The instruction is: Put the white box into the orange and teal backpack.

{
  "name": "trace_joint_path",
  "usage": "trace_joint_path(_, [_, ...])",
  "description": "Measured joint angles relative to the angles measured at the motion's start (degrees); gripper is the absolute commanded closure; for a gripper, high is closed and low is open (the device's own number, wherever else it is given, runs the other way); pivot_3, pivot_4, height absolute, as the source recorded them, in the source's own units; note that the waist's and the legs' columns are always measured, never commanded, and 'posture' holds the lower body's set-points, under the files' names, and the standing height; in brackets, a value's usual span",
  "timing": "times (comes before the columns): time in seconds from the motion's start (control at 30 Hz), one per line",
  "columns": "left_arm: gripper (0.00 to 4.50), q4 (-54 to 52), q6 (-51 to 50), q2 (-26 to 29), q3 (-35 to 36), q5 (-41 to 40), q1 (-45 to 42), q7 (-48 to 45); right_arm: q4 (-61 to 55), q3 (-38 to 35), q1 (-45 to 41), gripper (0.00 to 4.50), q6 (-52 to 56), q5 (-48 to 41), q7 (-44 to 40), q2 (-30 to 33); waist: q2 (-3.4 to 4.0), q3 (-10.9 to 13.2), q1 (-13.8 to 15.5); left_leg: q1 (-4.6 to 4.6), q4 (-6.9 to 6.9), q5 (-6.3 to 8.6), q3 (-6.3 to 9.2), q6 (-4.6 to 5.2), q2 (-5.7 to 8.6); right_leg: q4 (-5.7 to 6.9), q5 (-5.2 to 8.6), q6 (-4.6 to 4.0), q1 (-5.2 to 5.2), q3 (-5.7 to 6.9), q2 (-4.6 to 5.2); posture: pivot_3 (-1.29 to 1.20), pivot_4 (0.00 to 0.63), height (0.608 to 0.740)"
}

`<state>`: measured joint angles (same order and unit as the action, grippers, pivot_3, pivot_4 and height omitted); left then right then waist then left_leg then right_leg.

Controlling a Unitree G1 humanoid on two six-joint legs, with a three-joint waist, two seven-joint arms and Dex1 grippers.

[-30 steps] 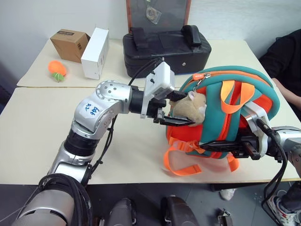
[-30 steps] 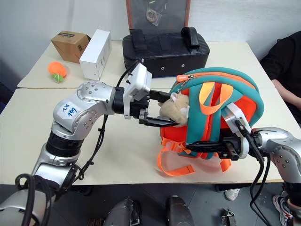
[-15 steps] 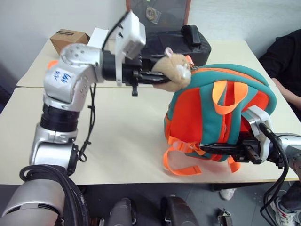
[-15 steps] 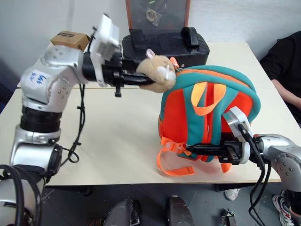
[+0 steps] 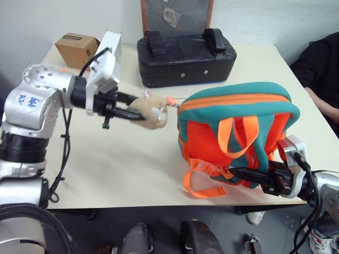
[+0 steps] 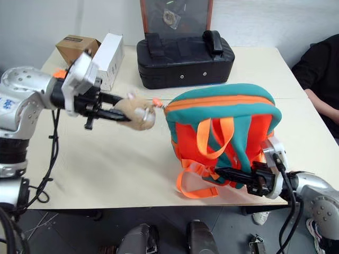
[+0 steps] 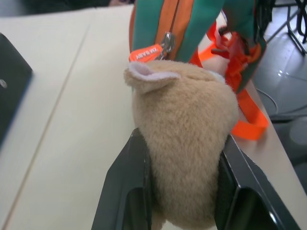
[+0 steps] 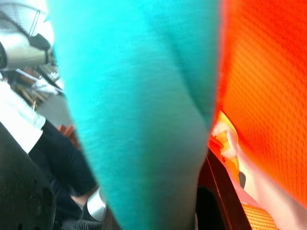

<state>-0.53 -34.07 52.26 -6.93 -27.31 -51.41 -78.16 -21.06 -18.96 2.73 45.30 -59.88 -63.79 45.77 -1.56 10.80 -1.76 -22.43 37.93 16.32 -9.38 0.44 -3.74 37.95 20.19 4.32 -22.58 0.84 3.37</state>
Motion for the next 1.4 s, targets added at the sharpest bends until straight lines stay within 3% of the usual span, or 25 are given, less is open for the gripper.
trace_joint_path(0.17, [3.41, -5.8, 4.7, 1.6, -2.8, 3.8, 10.2, 0.4, -0.5, 0.0, 0.8, 4.46, -0.5, 0.2, 0.5, -0.2, 0.01, 0.0, 0.2, 0.08, 0.0, 0.0, 0.01, 0.01, 0.01, -0.01, 0.0, -0.01, 0.1, -0.02, 0.02, 0.0, 0.15, 0.74])
trace_joint_path(0.27, [3.41, -4.1, 11.3, -1.8, -7.2, 10.1, 12.7, 3.5, -0.4, -0.2, 0.3, 4.46, -0.5, 0.0, 0.5, -0.2, -0.01, 0.0, 0.4, 0.09, 0.02, 0.03, 0.02, 0.06, 0.03, -0.03, 0.0, -0.01, 0.13, -0.02, 0.04, 0.0, 0.15, 0.74])
trace_joint_path(0.4, [3.41, 4.5, 17.7, -9.2, -9.5, 16.2, 9.9, 10.0, 1.8, -2.7, -0.9, 4.46, -0.1, -1.4, -0.1, 0.2, -0.03, 0.0, 1.2, 0.05, 0.09, 0.11, 0.01, 0.2, 0.06, -0.04, -0.01, 0.0, 0.13, -0.04, 0.07, 0.0, 0.15, 0.74])
trace_joint_path(0.47, [3.41, 6.8, 14.8, -12.6, -7.9, 14.0, 7.0, 10.9, 3.2, -4.1, -1.1, 4.46, 0.1, -1.9, -1.3, 1.5, -0.03, 0.0, 1.6, -0.02, 0.11, 0.13, 0.01, 0.23, 0.06, -0.02, -0.01, 0.01, 0.06, -0.02, 0.08, 0.0, 0.15, 0.74])
trace_joint_path(0.57, [3.41, 7.6, 9.5, -13.4, -4.0, 9.4, 2.5, 10.1, 3.3, -4.8, 0.4, 4.46, -0.4, -1.2, -4.0, 3.6, -0.03, 0.0, 1.6, -0.05, 0.08, 0.13, 0.03, 0.21, 0.03, -0.03, -0.01, 0.01, 0.03, 0.02, 0.05, 0.0, 0.15, 0.74])
trace_joint_path(0.83, [3.41, 4.9, -5.8, -12.6, 1.6, -2.3, -7.1, 5.2, 3.5, -4.2, 0.5, 4.46, -2.3, 0.9, -5.7, 2.3, -0.02, 0.0, 0.9, -0.02, 0.13, 0.06, -0.01, 0.09, 0.02, 0.02, -0.01, 0.02, 0.04, 0.01, 0.0, 0.0, 0.15, 0.74])
trace_joint_path(1.0, [3.41, 2.4, -8.3, -8.0, 1.7, -3.9, -9.0, 1.4, 1.5, -4.0, 2.2, 4.46, -2.8, 0.0, -5.9, -0.4, 0.0, 0.0, 0.1, 0.01, 0.04, 0.03, 0.0, 0.0, -0.01, 0.01, 0.0, 0.02, 0.03, 0.0, -0.07, 0.0, 0.15, 0.74])
trace_joint_path(1.2, [3.41, 3.8, 0.4, -0.7, -1.0, 2.2, -4.2, -2.9, 0.4, -7.3, 3.8, 4.46, -2.1, -6.0, -6.8, -1.2, 0.01, 0.0, 0.1, 0.09, 0.01, 0.02, -0.08, -0.02, -0.02, 0.01, 0.0, 0.01, 0.04, -0.1, -0.09, 0.0, 0.15, 0.74])
trace_joint_path(1.4, [3.41, 6.1, 12.3, -1.8, -4.4, 9.4, 0.0, -1.5, 1.0, -11.3, 3.3, 4.46, 0.2, -11.3, -7.6, 0.3, 0.0, 0.0, 0.6, 0.05, 0.06, 0.11, -0.06, 0.13, 0.04, -0.02, 0.0, 0.01, 0.07, -0.09, 0.02, 0.0, 0.15, 0.74])
